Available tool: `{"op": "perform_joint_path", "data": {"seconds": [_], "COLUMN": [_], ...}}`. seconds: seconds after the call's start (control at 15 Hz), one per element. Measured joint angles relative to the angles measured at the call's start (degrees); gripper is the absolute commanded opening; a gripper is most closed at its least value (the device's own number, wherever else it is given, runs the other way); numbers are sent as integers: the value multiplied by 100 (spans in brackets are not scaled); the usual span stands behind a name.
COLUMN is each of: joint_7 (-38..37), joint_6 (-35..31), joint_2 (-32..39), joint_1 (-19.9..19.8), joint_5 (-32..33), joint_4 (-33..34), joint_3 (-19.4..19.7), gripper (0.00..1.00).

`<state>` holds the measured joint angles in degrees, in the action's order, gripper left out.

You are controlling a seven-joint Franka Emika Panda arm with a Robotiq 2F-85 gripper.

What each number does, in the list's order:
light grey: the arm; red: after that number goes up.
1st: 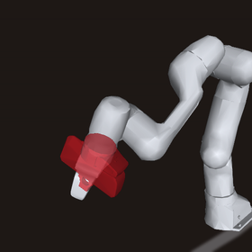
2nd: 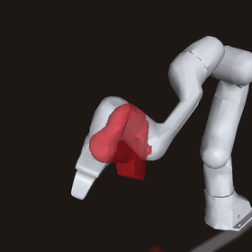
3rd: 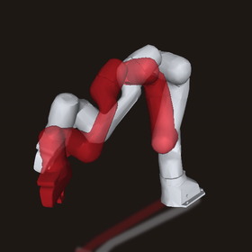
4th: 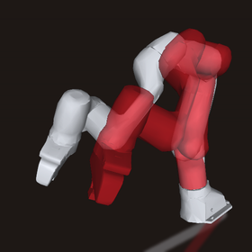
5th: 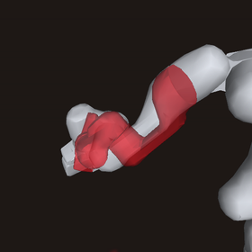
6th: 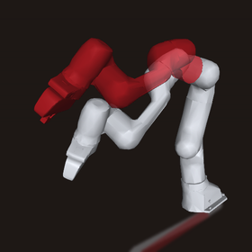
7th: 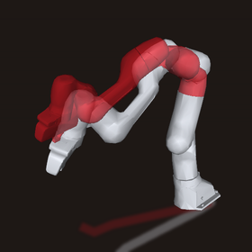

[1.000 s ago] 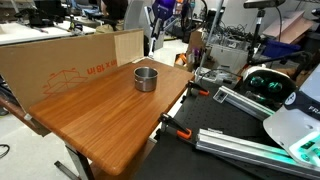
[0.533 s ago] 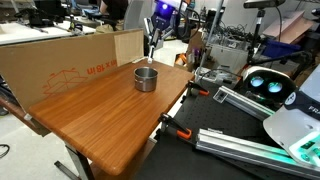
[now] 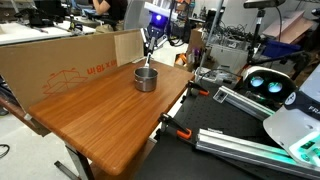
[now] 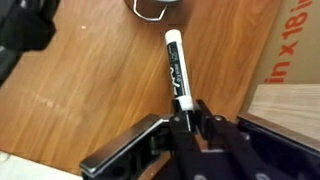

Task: Put the marker in the pot on the table

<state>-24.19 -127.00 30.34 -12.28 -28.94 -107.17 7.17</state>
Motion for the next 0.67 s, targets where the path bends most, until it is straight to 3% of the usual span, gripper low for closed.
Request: {"op": "perform_joint_path", "data": {"seconds": [0.67], "joint_7": [-45], "joint_6": [740], "joint_2": [1413], "joint_1": [-141], "joint_5": [-34], "joint_4": [1371], "joint_3": [20], "gripper": [5]}}
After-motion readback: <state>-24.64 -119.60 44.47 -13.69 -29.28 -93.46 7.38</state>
